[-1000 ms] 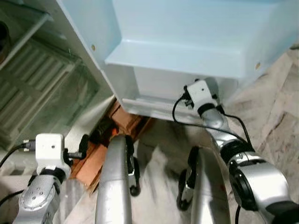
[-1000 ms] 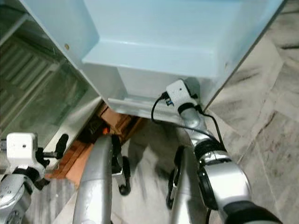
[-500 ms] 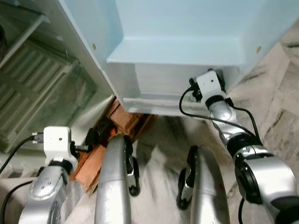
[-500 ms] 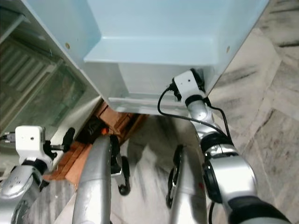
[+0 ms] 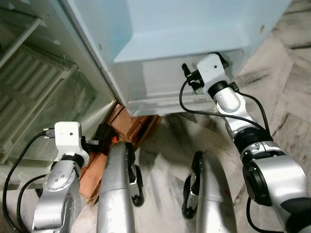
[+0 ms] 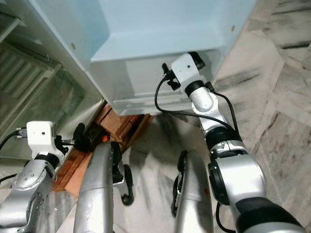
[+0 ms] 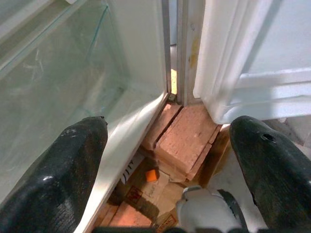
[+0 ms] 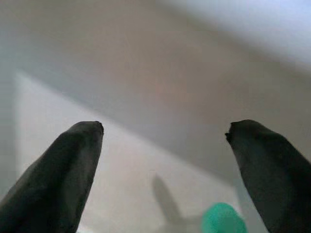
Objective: Restocking fridge
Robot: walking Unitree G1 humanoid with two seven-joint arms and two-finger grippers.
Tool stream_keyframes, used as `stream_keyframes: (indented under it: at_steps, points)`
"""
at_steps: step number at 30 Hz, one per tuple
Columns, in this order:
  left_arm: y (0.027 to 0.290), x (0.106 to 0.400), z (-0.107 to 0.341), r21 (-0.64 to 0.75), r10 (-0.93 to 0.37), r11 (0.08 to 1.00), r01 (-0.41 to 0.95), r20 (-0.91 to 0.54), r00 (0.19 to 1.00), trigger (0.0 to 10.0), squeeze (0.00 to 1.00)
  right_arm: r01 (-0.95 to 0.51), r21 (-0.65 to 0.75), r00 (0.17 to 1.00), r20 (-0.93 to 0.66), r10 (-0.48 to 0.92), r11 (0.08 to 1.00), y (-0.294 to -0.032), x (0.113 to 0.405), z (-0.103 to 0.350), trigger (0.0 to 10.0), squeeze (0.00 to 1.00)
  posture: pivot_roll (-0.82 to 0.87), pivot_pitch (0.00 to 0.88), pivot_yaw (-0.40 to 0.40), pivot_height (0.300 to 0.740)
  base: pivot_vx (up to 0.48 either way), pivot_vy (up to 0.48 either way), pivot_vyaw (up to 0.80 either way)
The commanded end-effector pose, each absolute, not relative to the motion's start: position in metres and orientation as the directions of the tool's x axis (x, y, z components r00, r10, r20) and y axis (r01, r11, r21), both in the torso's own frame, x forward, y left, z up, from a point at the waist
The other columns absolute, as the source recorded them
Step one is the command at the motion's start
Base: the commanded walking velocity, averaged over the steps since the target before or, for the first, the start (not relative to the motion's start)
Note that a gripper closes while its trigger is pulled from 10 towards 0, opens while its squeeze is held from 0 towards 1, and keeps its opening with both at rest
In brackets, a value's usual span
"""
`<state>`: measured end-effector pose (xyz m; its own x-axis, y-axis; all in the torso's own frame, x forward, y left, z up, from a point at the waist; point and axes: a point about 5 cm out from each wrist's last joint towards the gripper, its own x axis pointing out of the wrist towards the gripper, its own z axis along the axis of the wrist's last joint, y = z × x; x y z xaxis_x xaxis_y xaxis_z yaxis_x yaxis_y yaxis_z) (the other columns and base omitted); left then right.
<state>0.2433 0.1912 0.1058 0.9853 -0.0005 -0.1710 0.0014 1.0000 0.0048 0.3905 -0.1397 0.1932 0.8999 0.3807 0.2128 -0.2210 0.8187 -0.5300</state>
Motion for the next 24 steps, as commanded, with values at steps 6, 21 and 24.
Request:
stream_keyframes:
  at_steps: [6, 21, 24]
  points:
    - [0.190, 0.249, 0.096, 0.015, 0.008, 1.000, -0.005, -0.176, 0.984, 10.0, 0.00, -0.303, -0.488, 0.866, 0.217, 0.450, 0.818, -0.129, 0.357, 0.165, 10.0, 1.00, 0.10, 0.115, 0.042, 0.573, 0.000, 0.000, 0.00]
    - [0.183, 0.252, 0.086, -0.011, 0.013, 1.000, -0.015, -0.145, 0.989, 10.0, 0.00, -0.047, -0.154, 0.989, 0.134, 0.068, 0.987, -0.155, 0.267, 0.097, 10.0, 0.00, 0.03, 0.000, 0.064, 0.573, 0.000, 0.000, 0.00]
    - [0.180, 0.256, 0.087, -0.008, 0.007, 1.000, -0.008, -0.131, 0.991, 10.0, 0.00, -0.041, -0.141, 0.991, 0.122, 0.058, 0.989, -0.158, 0.265, 0.100, 10.0, 0.00, 0.02, 0.000, 0.068, 0.573, 0.000, 0.000, 0.00]
